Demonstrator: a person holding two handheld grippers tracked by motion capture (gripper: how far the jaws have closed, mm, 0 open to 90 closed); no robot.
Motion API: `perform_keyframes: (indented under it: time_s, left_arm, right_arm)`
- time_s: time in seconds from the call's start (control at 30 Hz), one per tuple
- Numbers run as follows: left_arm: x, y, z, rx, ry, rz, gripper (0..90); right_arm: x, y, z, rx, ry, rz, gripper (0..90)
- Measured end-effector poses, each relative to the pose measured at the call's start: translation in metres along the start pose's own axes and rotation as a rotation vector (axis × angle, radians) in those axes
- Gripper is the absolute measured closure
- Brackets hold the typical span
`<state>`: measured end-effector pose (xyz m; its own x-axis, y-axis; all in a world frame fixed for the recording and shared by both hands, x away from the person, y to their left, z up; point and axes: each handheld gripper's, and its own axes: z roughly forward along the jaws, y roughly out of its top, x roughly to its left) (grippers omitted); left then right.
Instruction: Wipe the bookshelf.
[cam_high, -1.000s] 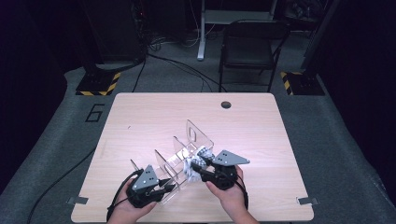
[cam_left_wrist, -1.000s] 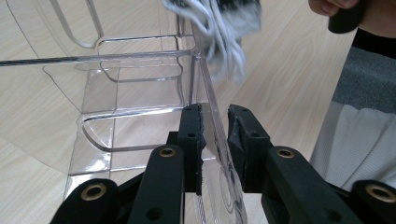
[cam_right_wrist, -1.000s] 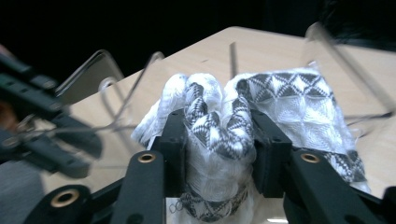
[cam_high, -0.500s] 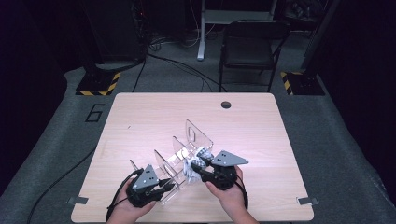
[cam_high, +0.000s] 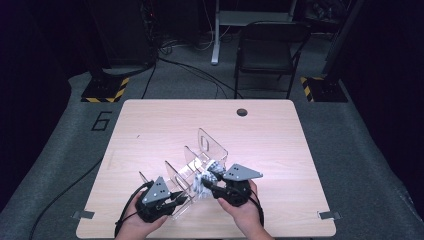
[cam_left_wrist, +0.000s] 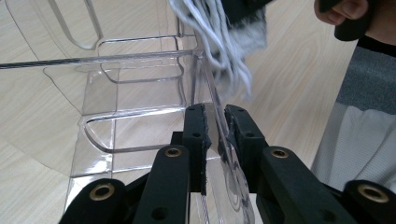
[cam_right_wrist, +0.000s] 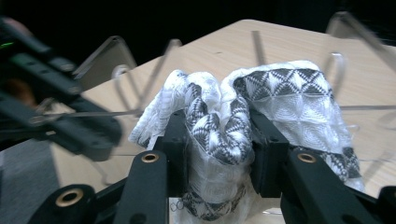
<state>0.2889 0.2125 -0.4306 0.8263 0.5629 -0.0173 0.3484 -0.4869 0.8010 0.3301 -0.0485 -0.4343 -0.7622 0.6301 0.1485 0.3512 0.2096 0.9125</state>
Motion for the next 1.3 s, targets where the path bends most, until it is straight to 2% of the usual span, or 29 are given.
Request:
perform_keyframes:
  time_s: [0.07, 0.13, 0.23, 0.3, 0.37, 0.43, 0.53, 0.6, 0.67, 0.7, 0.83, 0.9, 0.93, 1.07, 1.13, 1.2, 1.27, 1.3]
  left_arm:
    - [0.0, 0.0, 0.0, -0.002, -0.002, 0.0, 78.9]
    - [0.0, 0.0, 0.0, 0.002, -0.002, -0.003, 78.9]
    - [0.0, 0.0, 0.0, -0.003, -0.004, -0.004, 78.9]
    - [0.0, 0.0, 0.0, -0.005, -0.007, -0.005, 78.9]
    - [0.0, 0.0, 0.0, -0.005, -0.002, -0.003, 78.9]
    - [0.0, 0.0, 0.0, -0.005, -0.002, -0.002, 78.8]
    - [0.0, 0.0, 0.0, 0.0, 0.001, 0.0, 78.8]
    - [0.0, 0.0, 0.0, 0.0, 0.0, 0.0, 78.7]
    - [0.0, 0.0, 0.0, -0.004, -0.001, -0.002, 78.7]
    - [0.0, 0.0, 0.0, -0.001, -0.001, -0.004, 78.8]
    - [0.0, 0.0, 0.0, -0.005, -0.001, -0.006, 78.8]
    - [0.0, 0.0, 0.0, -0.001, -0.002, -0.006, 78.7]
    - [0.0, 0.0, 0.001, -0.004, 0.001, -0.003, 78.7]
    - [-0.001, 0.001, 0.001, -0.007, 0.007, 0.007, 78.5]
    - [-0.001, 0.001, 0.002, -0.008, 0.007, 0.007, 78.4]
    - [0.0, 0.001, 0.002, -0.009, 0.004, 0.006, 78.4]
    - [0.0, 0.001, 0.002, -0.01, 0.0, -0.002, 78.0]
    - [0.0, 0.001, 0.001, -0.011, -0.001, -0.004, 78.0]
  right_arm:
    - [-0.004, 0.0, -0.001, -0.002, -0.002, 0.04, 63.5]
    - [0.0, -0.002, 0.0, -0.004, -0.006, 0.036, 63.5]
    - [0.012, -0.004, 0.002, 0.004, 0.047, 0.019, 63.4]
    - [0.02, -0.004, 0.004, 0.014, 0.067, -0.024, 63.4]
    - [0.021, -0.005, 0.004, 0.014, 0.056, -0.074, 63.7]
    - [0.017, -0.004, 0.004, 0.017, 0.065, -0.052, 64.0]
    - [0.006, -0.005, 0.003, 0.007, 0.023, -0.014, 63.7]
    - [-0.001, -0.007, 0.002, 0.007, 0.016, 0.028, 63.6]
    - [-0.001, -0.008, 0.002, 0.008, 0.018, 0.052, 63.5]
    - [0.001, -0.008, 0.003, 0.013, 0.016, 0.047, 63.5]
    - [0.014, -0.009, 0.006, 0.034, 0.063, 0.005, 63.2]
    - [0.016, -0.009, 0.006, 0.033, 0.064, -0.009, 63.4]
    - [0.013, -0.01, 0.006, 0.032, 0.074, -0.006, 63.4]
    - [0.002, -0.011, 0.005, 0.032, 0.025, 0.041, 62.7]
    - [0.0, -0.011, 0.004, 0.038, 0.028, 0.072, 62.7]
    - [0.006, -0.011, 0.005, 0.045, 0.047, 0.059, 62.6]
    - [0.013, -0.011, 0.008, 0.053, 0.067, 0.02, 62.1]
    - [0.016, -0.01, 0.008, 0.06, 0.06, 0.005, 61.9]
